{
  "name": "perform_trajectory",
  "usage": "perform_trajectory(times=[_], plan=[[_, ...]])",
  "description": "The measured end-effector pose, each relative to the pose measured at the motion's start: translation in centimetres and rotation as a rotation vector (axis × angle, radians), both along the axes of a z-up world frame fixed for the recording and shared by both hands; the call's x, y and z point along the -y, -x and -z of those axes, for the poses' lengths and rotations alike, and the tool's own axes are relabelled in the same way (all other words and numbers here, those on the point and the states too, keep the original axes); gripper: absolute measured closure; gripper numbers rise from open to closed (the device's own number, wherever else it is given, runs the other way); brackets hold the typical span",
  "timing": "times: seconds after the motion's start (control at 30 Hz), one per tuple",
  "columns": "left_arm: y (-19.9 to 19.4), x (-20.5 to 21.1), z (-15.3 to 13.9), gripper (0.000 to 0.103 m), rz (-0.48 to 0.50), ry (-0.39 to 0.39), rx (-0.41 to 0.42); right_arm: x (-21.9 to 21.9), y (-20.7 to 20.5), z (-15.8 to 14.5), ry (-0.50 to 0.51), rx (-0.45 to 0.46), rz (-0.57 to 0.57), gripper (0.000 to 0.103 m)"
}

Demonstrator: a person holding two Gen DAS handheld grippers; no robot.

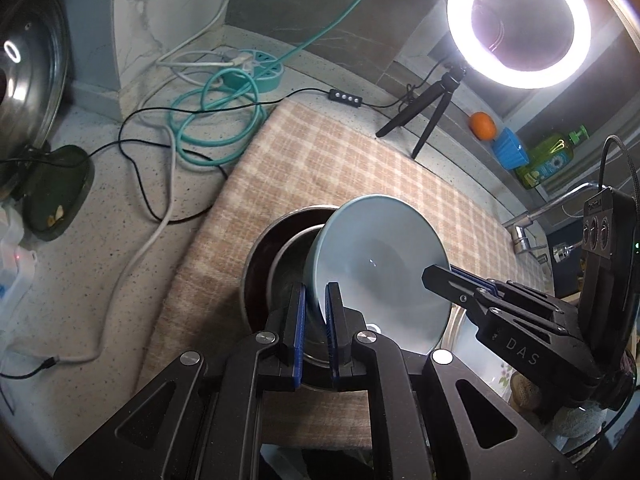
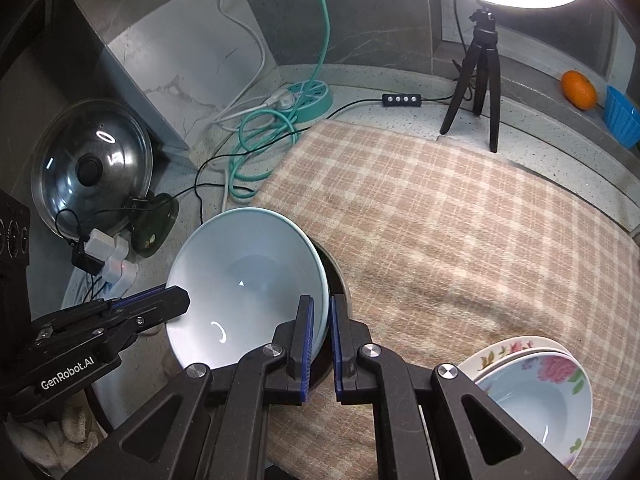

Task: Organize plates and bowls
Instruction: 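Lower the white bowl into the nested steel bowls with both tools, then open and regrip the right tool on the bowl stack rim while the left tool holds it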

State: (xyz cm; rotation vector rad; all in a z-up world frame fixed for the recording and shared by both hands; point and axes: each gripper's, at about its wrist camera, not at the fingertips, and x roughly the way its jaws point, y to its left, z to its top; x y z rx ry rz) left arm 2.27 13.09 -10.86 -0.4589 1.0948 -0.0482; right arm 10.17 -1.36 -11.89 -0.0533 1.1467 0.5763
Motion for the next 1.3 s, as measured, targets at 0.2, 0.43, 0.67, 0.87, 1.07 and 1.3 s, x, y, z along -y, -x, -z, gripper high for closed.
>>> perform_trajectory(times=[0.2, 0.43, 0.67, 0.87, 1.07, 1.3], plan=[[0.2, -0.5, 0.6, 0.095, 0.007, -0.001, -0.012, -0.8, 0.1, 1.3, 0.018, -0.024, -0.008, 0.095], [0.3, -0.9, 1.6, 0.095, -0.001, 0.005, -0.037, -1.5, 0.1, 2.2, 0.035, -0.038, -0.016, 0.095], [0.4, -0.9, 2.0, 0.095, 0.0, 0.003, -0.048, -2.0, 0.0, 2.6, 0.061, -0.032, -0.031, 0.095], [0.4, -0.9, 2.1, 0.095, -0.002, 0.008, -0.056, -2.2, 0.1, 2.6, 0.068, -0.032, -0.04, 0.095], [0.5, -1.0, 2.1, 0.094, -0.002, 0.007, -0.059, -2.3, 0.0, 2.5, 0.065, -0.037, -0.046, 0.093], [0.5, -0.9, 2.0, 0.092, 0.002, -0.003, -0.059, -2.0, 0.0, 2.2, 0.058, -0.034, -0.041, 0.092]])
